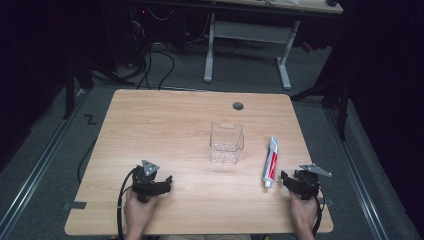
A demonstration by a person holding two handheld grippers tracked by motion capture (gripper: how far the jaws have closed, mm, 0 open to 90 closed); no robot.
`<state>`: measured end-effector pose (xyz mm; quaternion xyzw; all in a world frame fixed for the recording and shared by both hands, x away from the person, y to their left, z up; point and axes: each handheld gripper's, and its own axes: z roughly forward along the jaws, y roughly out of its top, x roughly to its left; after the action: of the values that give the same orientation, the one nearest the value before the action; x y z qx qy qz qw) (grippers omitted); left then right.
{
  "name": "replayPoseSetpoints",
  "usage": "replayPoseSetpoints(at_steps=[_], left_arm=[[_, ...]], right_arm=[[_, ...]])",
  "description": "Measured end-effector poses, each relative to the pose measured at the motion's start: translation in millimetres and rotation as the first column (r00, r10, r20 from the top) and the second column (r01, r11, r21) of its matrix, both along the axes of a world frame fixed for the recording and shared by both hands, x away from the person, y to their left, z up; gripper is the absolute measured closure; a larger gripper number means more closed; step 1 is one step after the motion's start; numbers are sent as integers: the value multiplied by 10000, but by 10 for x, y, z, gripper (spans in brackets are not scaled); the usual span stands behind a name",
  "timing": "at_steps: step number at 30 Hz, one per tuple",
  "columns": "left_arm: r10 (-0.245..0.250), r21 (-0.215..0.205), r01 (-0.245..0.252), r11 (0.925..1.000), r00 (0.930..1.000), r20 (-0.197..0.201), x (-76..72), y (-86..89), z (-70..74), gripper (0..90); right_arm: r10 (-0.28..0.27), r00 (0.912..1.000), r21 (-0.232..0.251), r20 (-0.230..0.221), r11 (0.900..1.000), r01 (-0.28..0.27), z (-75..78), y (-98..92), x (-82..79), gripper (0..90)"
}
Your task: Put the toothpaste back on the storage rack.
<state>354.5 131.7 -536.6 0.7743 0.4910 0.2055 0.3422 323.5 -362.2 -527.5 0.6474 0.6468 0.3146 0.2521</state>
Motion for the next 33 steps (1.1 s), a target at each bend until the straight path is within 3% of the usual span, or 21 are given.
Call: replayPoseSetpoints(at_steps=[4, 15, 19, 24, 33], left_arm=[[4, 4, -4, 10000, 10000, -1, 0, 0, 0, 174], [-6, 6, 6, 10000, 10000, 3, 1, 1, 0, 174], [1, 8, -1, 10000, 10000, 5, 1, 0, 0, 174], [12, 6, -12, 10000, 10000, 3, 2, 0, 0, 174], [13, 10, -13, 10000, 10000, 4, 2, 0, 0, 174]], right_arm=[[168, 9997, 281, 196, 9995, -173, 45, 12, -62, 440], [826, 9960, 409, 332, 9956, -839, 99, 42, -206, 454], [847, 9939, 394, 711, 9954, -877, 147, 72, -281, 486], [1146, 9915, 150, 617, 9932, -1157, 226, 105, -299, 498], [1406, 9867, 288, 820, 9892, -1434, 394, 158, -291, 484]])
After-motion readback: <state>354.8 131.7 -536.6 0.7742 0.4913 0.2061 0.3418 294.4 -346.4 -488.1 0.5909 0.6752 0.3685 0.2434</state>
